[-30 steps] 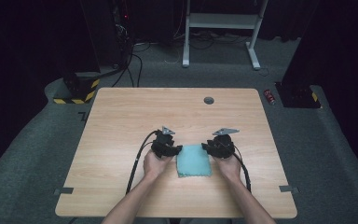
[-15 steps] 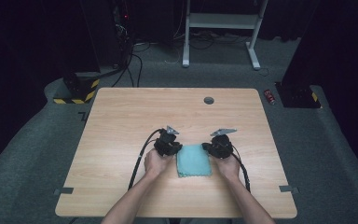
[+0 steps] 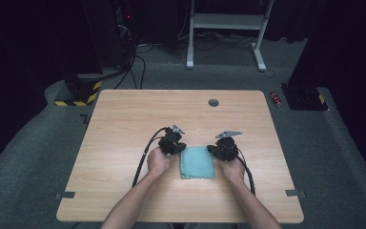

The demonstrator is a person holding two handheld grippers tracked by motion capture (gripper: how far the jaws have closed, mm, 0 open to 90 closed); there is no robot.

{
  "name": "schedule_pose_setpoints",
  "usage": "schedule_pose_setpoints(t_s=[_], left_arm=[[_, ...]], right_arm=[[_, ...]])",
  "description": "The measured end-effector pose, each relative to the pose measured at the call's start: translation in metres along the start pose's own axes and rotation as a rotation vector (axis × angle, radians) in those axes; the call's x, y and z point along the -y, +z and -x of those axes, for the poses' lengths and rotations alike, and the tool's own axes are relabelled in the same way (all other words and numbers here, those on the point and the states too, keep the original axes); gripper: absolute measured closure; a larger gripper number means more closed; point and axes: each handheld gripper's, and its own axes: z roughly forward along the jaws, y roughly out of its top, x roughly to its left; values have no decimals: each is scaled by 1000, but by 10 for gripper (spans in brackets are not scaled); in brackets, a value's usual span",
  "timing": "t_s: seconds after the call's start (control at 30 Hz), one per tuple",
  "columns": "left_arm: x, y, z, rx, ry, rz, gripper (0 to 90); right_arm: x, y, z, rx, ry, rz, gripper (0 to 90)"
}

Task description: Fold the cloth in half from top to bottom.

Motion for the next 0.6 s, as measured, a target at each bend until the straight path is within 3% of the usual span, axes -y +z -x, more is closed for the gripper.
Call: schedule_pose_setpoints(t_s=[0.17, 0.27, 0.43, 0.5, 0.6], left_arm=[[0, 4, -3, -9, -3, 21, 889], [0, 5, -2, -40, 38, 32, 887], [0, 7, -5, -27, 18, 46, 881], [0, 4, -4, -60, 18, 58, 837], [-1, -7, 1, -64, 5, 100, 768]], right_arm=[[-3, 2, 2, 17, 11, 0, 890], [-5, 5, 1, 30, 14, -4, 890], [-5, 6, 2, 38, 17, -9, 870], [-4, 4, 3, 49, 34, -4, 807], [-5, 0, 5, 64, 37, 27, 765]])
